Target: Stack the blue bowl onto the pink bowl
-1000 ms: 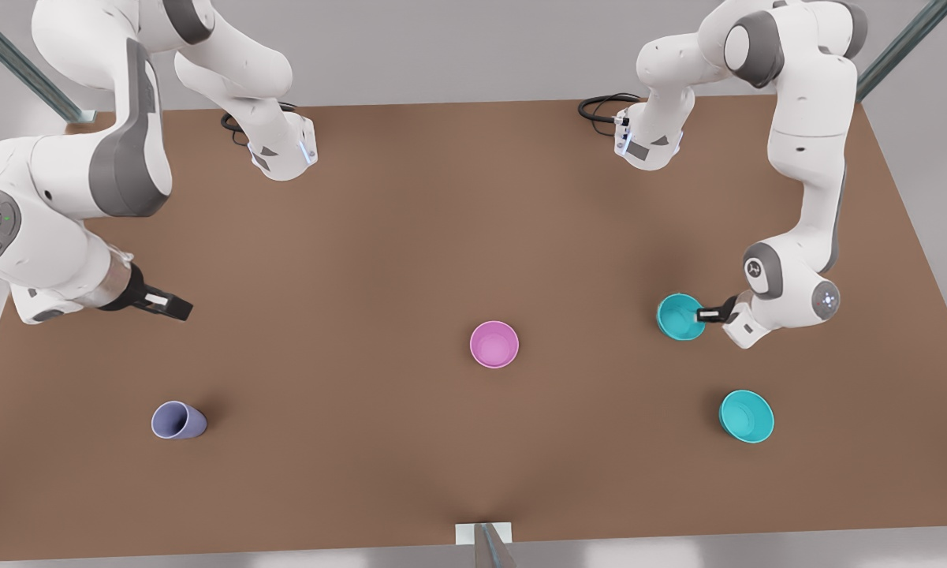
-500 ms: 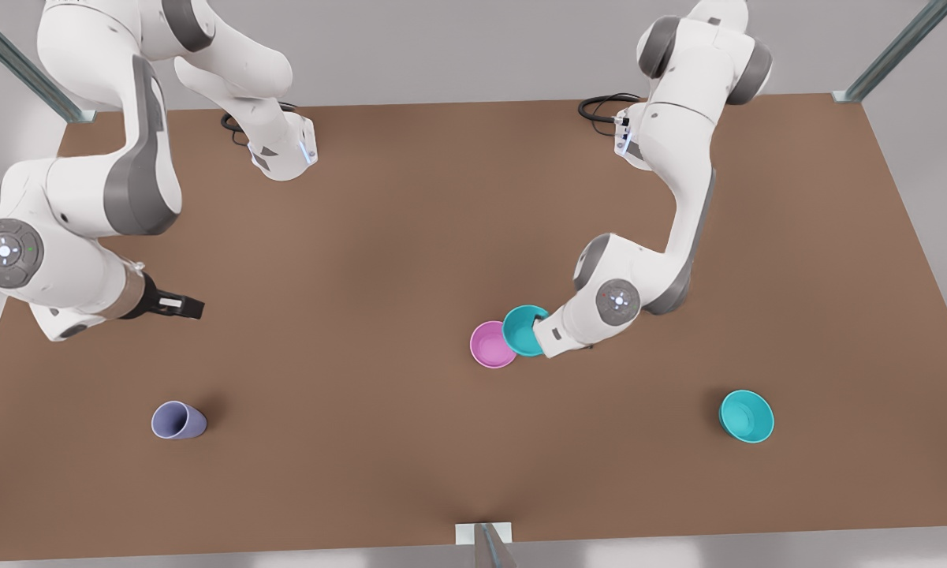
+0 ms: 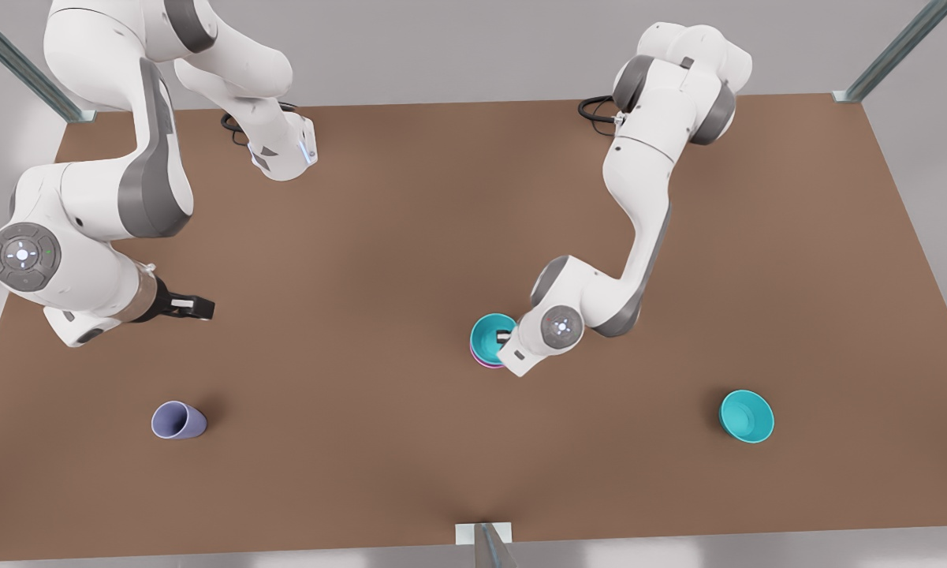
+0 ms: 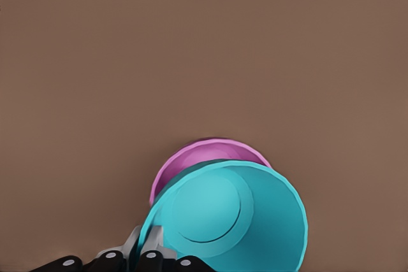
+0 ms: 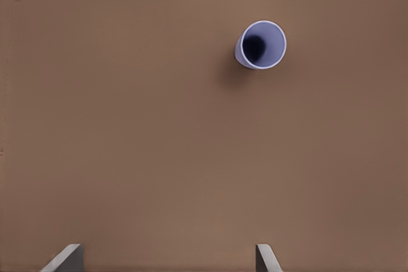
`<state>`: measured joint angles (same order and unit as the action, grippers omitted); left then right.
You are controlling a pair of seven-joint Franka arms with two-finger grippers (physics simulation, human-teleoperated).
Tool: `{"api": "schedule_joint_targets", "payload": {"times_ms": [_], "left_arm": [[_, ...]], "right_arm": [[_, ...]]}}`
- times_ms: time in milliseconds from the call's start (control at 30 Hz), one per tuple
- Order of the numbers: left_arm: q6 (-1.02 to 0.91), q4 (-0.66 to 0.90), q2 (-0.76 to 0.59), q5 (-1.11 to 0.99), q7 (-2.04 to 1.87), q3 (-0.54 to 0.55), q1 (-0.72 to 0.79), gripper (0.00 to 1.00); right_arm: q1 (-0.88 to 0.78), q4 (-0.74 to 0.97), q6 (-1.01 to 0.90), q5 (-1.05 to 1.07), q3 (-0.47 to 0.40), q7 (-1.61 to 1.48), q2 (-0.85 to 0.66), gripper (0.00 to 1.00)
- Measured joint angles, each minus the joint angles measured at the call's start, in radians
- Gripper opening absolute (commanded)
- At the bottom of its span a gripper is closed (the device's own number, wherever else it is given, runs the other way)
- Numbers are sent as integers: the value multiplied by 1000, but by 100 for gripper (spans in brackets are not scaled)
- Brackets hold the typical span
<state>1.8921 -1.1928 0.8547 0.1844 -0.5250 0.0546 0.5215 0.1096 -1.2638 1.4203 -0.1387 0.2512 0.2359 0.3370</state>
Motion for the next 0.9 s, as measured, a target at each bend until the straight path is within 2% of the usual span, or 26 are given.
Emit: {"api": "schedule_joint_targets", "payload": {"times_ms": [267,300,333,467,733,900], "left_arm": [[5,-1,10,3,-125,16,-2,21],[6,-1,10,4,-136,17,-3,50],[7,-2,10,4,-147,17,-3,100],[-39,-28,-47,-22,-170,17,-56,100],[-459,-41,-547,-205,-81,17,-295,100],[-568,-54,-600,-241,30,14,-331,100]], "right_arm": [[-2,-1,4,-1,-1,-13,0,100],[-2,-1,5,-1,-1,-15,0,100],[-2,-1,5,-1,-1,-16,1,100],[-3,-1,9,-1,-2,-20,6,100],[-1,-1,13,-1,-3,-25,4,100],[1,-1,12,0,-3,-28,-3,100]]}}
